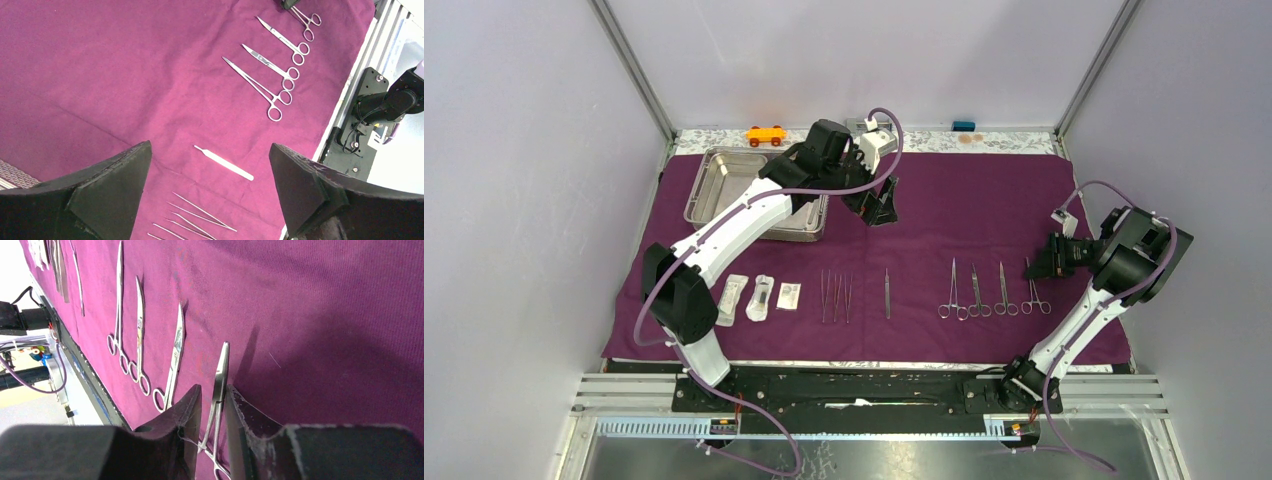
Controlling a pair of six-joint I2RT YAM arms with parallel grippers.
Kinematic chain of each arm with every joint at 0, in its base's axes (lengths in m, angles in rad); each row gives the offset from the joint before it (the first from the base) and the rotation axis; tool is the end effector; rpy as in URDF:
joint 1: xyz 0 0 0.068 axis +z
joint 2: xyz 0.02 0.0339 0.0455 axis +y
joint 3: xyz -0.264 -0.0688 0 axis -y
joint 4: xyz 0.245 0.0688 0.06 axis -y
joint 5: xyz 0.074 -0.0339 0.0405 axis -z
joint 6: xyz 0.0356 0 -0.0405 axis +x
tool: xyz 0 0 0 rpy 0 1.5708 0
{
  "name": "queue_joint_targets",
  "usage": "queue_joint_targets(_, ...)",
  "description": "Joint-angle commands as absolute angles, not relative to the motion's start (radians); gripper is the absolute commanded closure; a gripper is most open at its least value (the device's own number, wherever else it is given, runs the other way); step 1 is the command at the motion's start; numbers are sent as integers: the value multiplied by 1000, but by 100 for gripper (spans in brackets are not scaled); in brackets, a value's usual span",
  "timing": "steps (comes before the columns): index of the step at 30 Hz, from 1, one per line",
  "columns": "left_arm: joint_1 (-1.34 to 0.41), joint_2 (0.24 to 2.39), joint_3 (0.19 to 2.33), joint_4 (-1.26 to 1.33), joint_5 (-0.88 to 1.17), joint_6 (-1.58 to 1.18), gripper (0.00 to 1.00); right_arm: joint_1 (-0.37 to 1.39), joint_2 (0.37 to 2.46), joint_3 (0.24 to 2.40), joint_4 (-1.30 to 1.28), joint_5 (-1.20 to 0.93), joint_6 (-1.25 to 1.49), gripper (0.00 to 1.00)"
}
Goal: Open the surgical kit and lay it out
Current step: Place the medical item in the surgical kit.
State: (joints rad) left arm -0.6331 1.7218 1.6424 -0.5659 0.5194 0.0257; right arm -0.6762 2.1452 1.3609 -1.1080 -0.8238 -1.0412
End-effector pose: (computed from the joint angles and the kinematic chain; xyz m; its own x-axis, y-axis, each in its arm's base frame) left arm 0.3060 -0.2465 0.3518 -0.4633 0.3677 -0.8063 0.8455 0.4560 -0.2779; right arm 0.2879 -0.1976 0.1114 -0.8969 -0.0322 -0.4411 -0.3325 0.7068 0.6244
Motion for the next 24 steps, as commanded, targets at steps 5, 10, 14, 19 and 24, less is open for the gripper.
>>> queue_joint_targets(5,-637,1676,1642,-514,533,32,1,-680,2126,1357,-1069,-771,-1040,64)
queue_joint_targets(10,-637,1675,1641,-514,515,38,1,-680,2101,1354,-1067,-765,-1035,60)
queue_joint_targets(14,-637,1671,1640,-514,515,38,1,-679,2074,1347,-1055,-753,-1024,57)
queue_joint_targets(19,-636,1665,1632,-513,512,39,1,-679,2052,1328,-1040,-734,-1018,54)
queue_joint_targets(24,-637,1658,1626,-511,509,39,1,-678,2033,1319,-1037,-732,-1014,52)
